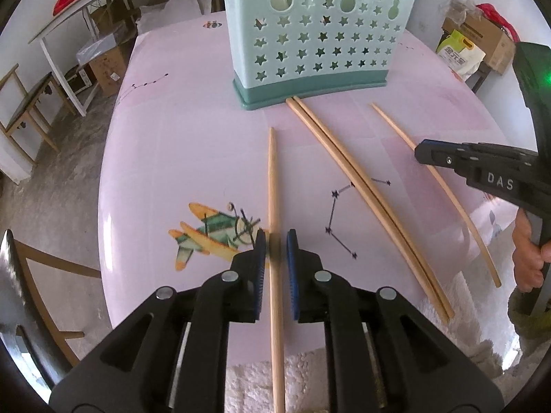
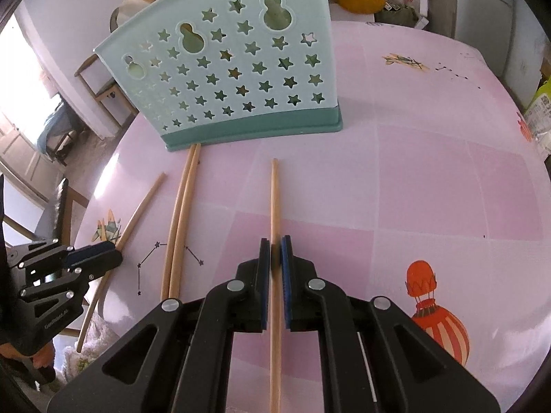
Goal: Organize utensils
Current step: 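Lift both chopsticks and carry them up to the green holder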
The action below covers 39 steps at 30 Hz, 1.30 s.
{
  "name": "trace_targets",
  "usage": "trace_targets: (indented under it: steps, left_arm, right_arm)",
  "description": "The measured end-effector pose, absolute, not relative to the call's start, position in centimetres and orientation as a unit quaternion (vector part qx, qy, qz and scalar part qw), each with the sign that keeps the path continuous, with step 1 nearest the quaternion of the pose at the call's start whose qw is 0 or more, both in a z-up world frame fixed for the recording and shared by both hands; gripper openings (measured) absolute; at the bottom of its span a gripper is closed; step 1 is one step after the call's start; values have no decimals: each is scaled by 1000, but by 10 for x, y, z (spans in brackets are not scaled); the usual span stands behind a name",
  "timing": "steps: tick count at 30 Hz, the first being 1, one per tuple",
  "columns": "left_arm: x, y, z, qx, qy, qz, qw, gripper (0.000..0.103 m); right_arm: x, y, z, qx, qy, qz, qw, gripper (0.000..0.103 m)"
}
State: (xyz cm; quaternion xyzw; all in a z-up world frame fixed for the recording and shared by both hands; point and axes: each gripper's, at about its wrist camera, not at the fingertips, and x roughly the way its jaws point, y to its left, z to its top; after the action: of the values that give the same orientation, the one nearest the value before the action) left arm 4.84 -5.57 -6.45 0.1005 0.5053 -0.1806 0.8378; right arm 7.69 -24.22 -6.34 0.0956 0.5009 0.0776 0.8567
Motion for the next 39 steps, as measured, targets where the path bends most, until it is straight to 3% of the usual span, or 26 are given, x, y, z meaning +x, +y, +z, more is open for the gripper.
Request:
trace_targets:
  steps: [17, 20, 27, 39]
  left_arm:
    - [85, -72, -65, 111, 487, -175, 849, 11]
    - [85, -70, -66, 109, 480, -171, 853, 6]
    - [94, -59, -63, 69, 486, -173, 854, 5]
    - [87, -12, -21, -47, 419, -205, 883, 5]
  right_arm:
    - [106, -223, -62, 54, 493, 81, 865, 8]
    - [106, -213, -60, 28, 487, 75, 870, 7]
    - [104, -218, -54, 43, 475, 77, 876, 6]
    - [68, -265, 53, 116, 331, 71, 934, 6]
